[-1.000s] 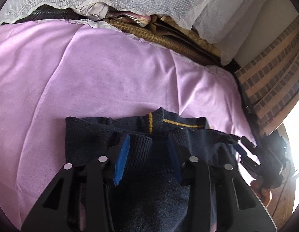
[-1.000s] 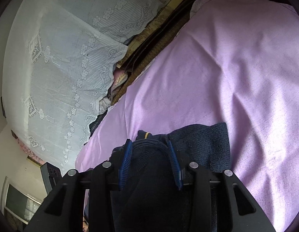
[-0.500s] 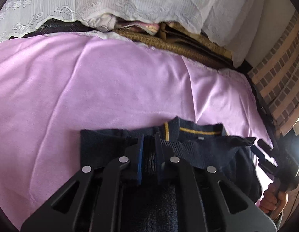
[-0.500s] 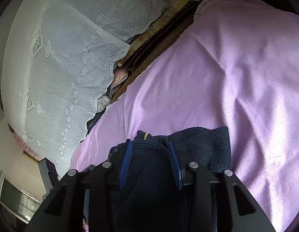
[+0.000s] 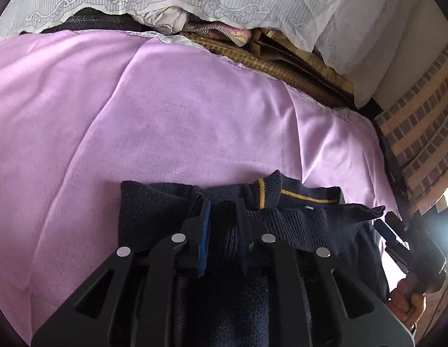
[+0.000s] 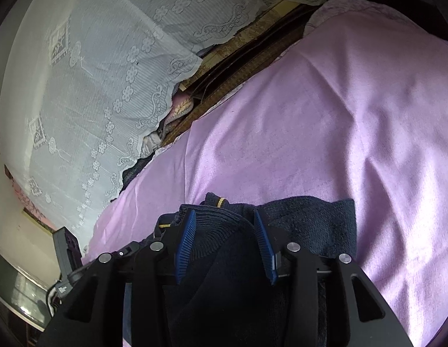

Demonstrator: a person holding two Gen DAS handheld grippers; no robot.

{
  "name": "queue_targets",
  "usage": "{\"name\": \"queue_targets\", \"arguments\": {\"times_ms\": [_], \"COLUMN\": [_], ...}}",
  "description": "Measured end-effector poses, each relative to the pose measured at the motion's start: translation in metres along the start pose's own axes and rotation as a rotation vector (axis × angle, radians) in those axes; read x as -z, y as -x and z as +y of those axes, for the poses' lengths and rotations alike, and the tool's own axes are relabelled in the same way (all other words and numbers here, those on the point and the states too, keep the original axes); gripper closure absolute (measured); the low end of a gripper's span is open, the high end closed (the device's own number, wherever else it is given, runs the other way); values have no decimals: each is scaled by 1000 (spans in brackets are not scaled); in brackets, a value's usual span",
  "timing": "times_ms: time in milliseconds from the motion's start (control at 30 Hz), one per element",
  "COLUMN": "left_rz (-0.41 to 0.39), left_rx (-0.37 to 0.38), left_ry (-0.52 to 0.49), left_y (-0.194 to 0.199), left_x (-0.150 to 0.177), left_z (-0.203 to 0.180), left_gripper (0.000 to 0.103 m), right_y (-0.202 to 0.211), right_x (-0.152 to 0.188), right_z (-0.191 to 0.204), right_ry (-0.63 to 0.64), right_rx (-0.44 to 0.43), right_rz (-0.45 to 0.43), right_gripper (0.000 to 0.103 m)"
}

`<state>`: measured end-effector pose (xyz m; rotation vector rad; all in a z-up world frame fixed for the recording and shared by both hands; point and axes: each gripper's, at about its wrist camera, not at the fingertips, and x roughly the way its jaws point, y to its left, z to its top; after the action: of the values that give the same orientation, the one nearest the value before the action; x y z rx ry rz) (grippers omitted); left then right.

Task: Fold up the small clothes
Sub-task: 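Lower the hem onto the collar and open both tools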

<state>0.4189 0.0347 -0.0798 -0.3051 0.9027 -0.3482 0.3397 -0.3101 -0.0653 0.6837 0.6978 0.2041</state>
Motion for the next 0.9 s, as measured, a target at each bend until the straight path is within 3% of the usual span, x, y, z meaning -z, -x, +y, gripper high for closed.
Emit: {"name": "queue_targets", "arguments": {"times_ms": [67,167,233,300,367,467,567,733,900], "left_rz": [-6,-24,-31,-37,-42,-56,-82,-98,-70], "left_rx": [-4,-42,-59,-73,-94,-128,-159,-201,-155], "left_ry": [-6,-46,-72,-97,-116,-153,-194,-224,-144], "left_y": [-2,-7,-7,-7,-7,-6,-4,-7,-3], "left_x": [2,7,7,8,8,8,8,10,6], "left_z": [0,-7,-12,-16,-19,-27,-36,-40,-26], "left_gripper": [86,84,80,77,76,73,63,32,29], "right_y": [-8,-20,-29,-28,-19,-8,5,20,20], "right_x": [-1,2,6,6,1,2,7,23,30], "right_z": [9,18,13,7,-3,-17,-25,-39,-40], "right_ry": [66,176,177,155,103,10,-41,-86,-80], "right_rx": [30,130,167,193,153,94,81,110,126], "right_rz": [34,66,108,99,70,58,46,57,69], "right_gripper": [44,37,37,55,99,98,98,98,98]}}
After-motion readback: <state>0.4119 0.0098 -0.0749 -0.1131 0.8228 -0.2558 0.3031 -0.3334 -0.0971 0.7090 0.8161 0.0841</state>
